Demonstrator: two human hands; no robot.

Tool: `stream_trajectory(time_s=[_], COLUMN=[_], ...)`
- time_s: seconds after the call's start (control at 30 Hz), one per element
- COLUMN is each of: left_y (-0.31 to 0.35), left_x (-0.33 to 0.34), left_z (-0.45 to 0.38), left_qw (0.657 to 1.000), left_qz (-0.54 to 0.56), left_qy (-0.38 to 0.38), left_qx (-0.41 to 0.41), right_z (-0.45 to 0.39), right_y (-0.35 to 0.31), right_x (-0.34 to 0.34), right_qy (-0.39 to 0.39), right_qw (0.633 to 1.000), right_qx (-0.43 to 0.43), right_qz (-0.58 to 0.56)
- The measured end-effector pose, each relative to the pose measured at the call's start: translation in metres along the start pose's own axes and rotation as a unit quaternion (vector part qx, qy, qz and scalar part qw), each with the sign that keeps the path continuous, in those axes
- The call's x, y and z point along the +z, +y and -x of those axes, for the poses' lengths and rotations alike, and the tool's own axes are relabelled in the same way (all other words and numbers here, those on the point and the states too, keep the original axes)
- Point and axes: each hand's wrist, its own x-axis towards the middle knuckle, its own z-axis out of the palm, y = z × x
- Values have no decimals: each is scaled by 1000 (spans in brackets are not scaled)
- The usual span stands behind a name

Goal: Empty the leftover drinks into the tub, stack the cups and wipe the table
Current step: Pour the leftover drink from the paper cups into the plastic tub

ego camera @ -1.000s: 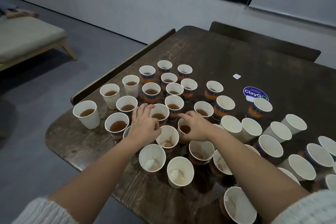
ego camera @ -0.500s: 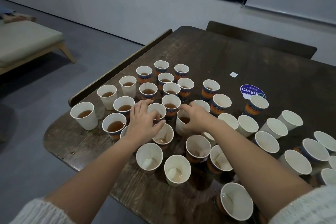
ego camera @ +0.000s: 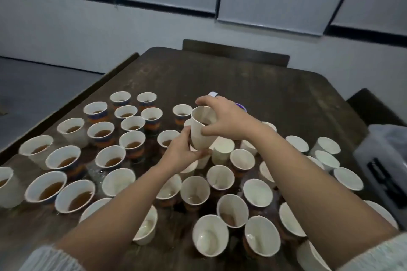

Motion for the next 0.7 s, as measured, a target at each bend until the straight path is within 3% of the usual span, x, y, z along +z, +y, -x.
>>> stream_trajectory(time_s=[0.1, 0.2, 0.33, 0.43, 0.53, 0.7], left_y=[30, 67, 111, 144, 162, 199], left_x=[45, 99, 173, 226, 276, 356], left_z=[-9, -15, -23, -24, -28, -32], left_qw=[999, 996, 989, 983, 977, 962], left_qz=[7, 35, 72, 87, 97, 65], left_qy=[1, -28, -80, -110, -133, -209], left_qx=[39, 79, 105, 119, 133, 161], right_z=[35, 80, 140, 183, 223, 279], right_y=[33, 78, 137, 190, 230, 273], right_x=[-28, -59, -92, -103, -107, -128], right_qy=[44, 94, 208, 209, 203, 290], right_qw=[999, 988, 913, 865, 855, 874], right_qx=[21, 68, 161, 219, 189, 123], right_qz=[-12, -103, -313, -399, -439, -369])
